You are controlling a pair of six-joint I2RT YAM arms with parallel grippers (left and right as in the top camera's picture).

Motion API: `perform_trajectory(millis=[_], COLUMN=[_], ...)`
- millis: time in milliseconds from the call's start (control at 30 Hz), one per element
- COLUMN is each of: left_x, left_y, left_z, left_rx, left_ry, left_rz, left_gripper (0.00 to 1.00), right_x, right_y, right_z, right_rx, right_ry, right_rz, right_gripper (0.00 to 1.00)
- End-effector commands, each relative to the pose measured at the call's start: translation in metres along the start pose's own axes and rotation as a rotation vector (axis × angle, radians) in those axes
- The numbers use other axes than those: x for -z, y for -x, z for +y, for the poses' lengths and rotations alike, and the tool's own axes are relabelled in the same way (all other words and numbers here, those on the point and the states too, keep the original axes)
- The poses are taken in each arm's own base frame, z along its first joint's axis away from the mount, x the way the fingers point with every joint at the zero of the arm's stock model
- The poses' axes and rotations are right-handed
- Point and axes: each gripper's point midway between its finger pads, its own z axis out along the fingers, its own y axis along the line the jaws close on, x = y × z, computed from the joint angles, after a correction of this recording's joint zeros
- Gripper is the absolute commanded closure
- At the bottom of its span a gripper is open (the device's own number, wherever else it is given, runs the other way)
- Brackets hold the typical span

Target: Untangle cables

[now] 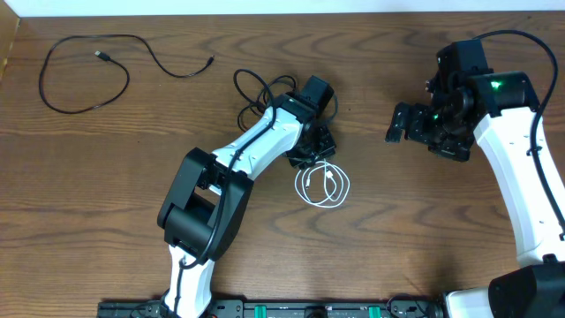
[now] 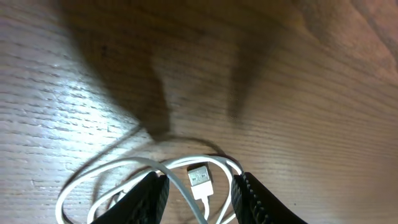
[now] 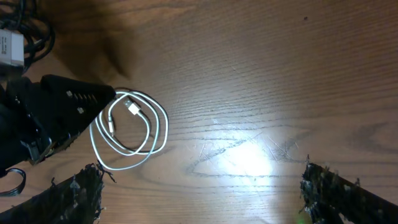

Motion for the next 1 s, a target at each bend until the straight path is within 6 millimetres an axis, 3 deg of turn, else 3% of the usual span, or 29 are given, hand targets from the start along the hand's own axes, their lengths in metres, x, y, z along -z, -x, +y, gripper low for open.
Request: perform_trajectory(millis=[0,167,233,267,400,500,567,667,833,967], left_x=[0.002,0.002,0.002,0.002,0.011,0.033,0.056,0.108,0.213,0.289], left_y=[0.006,0.007,0.007,0.007,0.004,0.002,0.002,-0.001,-0.019,-0.041], left_z=[0.0,0.0,0.0,0.0,-0.008,-0.023,-0.035,-0.056,-0.085,-0.091], left_rx=[-0.004,-0.004,-0.004,-0.004,-0.057,-0.151,-0.222,-0.362,-0.548,-0.642], left_ry=[0.008,0.009,0.01,0.009,-0.025,-0.082,-0.129,-0.225,-0.414,-0.543], left_rz=[-0.025,-0.026,-0.029,-0.029,-0.021,-0.042,-0.086,-0.186,-0.404,-0.564], left_gripper=[0.66,0.74,0.81,0.92,0.92,0.93,0.93,0.92,0.93,0.93], right_x=[-0.001,-0.001,-0.001,-0.001,-0.001,-0.001,-0.001,-0.001,-0.001,-0.001], right_y=[-0.002,-0.002,-0.003,-0.003,-0.003,-0.003,-0.003,-0.002,-0.001,-0.001], right_z=[0.002,0.001,0.002,0.002,0.002,0.002,0.002,0.002,0.003,0.003], right_rx=[0.021,0.021,0.022,0.022,0.023,0.022,0.022,0.023,0.024,0.024], right_ry=[-0.001,-0.002,-0.002,-0.001,-0.003,-0.002,-0.002,-0.001,0.002,0.002], right_rz=[0.006,0.006,0.007,0.007,0.01,0.009,0.008,0.005,0.0,0.0], right_gripper=[0.01,0.01,0.01,0.01,0.01,0.01,0.01,0.01,0.01,0.01])
